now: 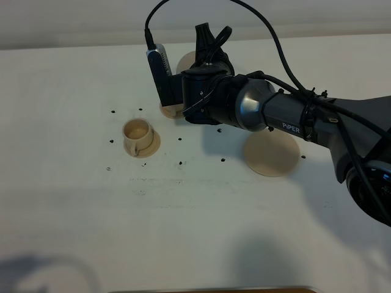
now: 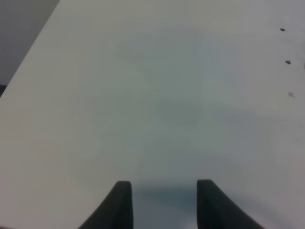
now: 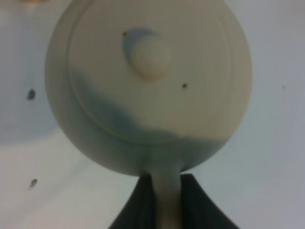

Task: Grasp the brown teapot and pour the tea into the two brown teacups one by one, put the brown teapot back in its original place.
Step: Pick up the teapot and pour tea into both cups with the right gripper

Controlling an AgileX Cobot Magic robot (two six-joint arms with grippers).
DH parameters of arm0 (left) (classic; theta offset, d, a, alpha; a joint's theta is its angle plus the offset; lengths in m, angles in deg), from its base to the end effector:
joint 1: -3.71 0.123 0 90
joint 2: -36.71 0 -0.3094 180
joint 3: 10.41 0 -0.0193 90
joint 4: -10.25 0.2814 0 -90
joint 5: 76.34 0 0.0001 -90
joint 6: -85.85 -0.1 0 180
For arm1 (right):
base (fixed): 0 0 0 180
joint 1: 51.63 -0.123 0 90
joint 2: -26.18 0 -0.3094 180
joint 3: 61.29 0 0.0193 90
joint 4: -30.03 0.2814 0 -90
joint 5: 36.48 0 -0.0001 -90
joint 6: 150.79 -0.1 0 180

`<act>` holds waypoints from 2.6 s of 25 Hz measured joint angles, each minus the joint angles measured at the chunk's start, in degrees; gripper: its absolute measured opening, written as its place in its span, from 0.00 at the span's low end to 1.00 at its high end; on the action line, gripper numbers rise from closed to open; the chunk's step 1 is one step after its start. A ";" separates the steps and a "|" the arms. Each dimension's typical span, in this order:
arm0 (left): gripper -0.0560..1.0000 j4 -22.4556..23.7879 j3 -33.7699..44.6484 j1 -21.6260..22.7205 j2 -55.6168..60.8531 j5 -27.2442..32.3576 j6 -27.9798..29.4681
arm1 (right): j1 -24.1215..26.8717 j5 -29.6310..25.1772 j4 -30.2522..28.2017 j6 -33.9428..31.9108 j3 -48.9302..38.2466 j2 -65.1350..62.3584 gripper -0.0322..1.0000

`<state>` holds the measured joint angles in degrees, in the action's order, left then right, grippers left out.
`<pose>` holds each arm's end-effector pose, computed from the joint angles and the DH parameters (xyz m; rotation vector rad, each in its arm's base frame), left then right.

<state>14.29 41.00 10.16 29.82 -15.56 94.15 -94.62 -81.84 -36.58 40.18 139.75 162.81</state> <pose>0.0086 0.0072 0.2759 -0.2684 2.0595 0.0652 0.4382 0.3191 0.1755 -1.7782 1.6041 -1.0679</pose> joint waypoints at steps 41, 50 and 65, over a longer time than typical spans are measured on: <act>0.35 0.00 0.00 0.00 0.00 0.00 0.00 | 0.00 -0.89 -3.32 1.47 0.00 0.00 0.14; 0.35 0.00 0.00 0.00 0.00 0.00 0.00 | 0.00 -0.89 -4.22 1.71 0.00 0.00 0.14; 0.34 0.00 0.00 0.00 0.00 0.00 0.00 | 0.00 -0.89 -3.75 1.56 0.11 0.00 0.14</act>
<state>14.29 41.00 10.16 29.82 -15.56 94.15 -94.62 -82.73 -40.32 41.74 139.86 162.81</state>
